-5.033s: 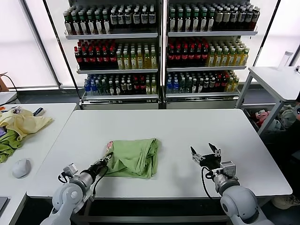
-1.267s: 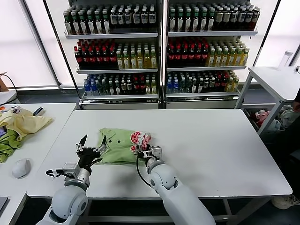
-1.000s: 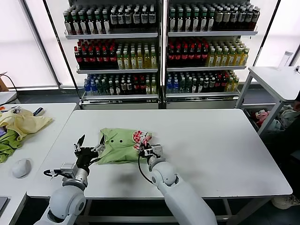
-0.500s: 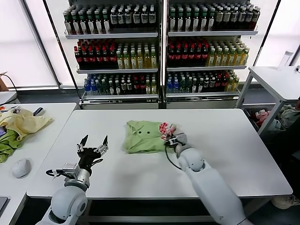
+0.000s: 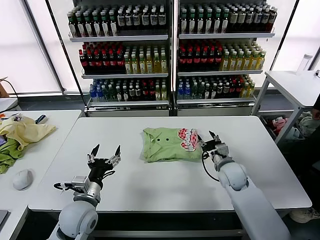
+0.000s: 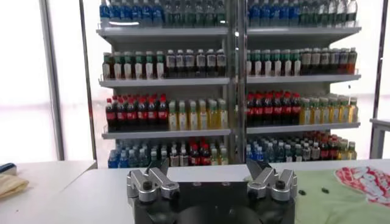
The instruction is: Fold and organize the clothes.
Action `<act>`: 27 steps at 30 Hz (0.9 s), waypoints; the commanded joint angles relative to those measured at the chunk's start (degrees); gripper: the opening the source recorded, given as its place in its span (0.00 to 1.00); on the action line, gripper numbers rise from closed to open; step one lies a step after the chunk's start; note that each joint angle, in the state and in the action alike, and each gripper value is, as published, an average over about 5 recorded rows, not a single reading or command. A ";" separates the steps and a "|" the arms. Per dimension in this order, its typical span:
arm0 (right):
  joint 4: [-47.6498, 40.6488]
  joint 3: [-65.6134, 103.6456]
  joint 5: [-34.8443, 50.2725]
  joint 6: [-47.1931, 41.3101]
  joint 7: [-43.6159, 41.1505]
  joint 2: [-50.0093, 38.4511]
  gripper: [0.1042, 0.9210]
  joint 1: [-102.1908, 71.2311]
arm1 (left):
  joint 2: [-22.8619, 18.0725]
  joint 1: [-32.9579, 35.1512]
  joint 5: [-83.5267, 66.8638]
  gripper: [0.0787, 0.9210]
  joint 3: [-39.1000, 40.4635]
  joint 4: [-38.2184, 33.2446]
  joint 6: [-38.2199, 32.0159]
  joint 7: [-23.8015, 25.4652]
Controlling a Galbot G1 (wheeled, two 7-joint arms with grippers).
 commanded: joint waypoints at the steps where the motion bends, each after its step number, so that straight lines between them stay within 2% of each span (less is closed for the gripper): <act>1: 24.98 15.87 -2.16 8.84 1.36 -1.13 0.69 -27.42 | -2.74 4.10 3.24 0.88 -0.16 -3.55 -0.05 1.84; 5: 29.28 20.43 -3.66 10.37 -0.42 1.04 0.83 -35.63 | -3.77 5.62 4.26 0.88 -1.05 -5.44 0.27 4.30; 8: 30.50 22.39 -4.30 11.42 -1.55 2.66 0.87 -39.03 | -4.89 6.79 4.97 0.88 -2.00 -7.09 0.65 6.46; 16: 32.36 22.36 -5.51 12.56 -1.68 4.61 0.88 -39.39 | -7.15 9.91 8.43 0.88 -2.43 -10.01 0.54 9.45; 27: 33.64 21.37 -7.92 12.61 0.14 5.85 0.88 -39.15 | -8.98 11.78 8.67 0.88 -3.57 -12.02 0.23 10.46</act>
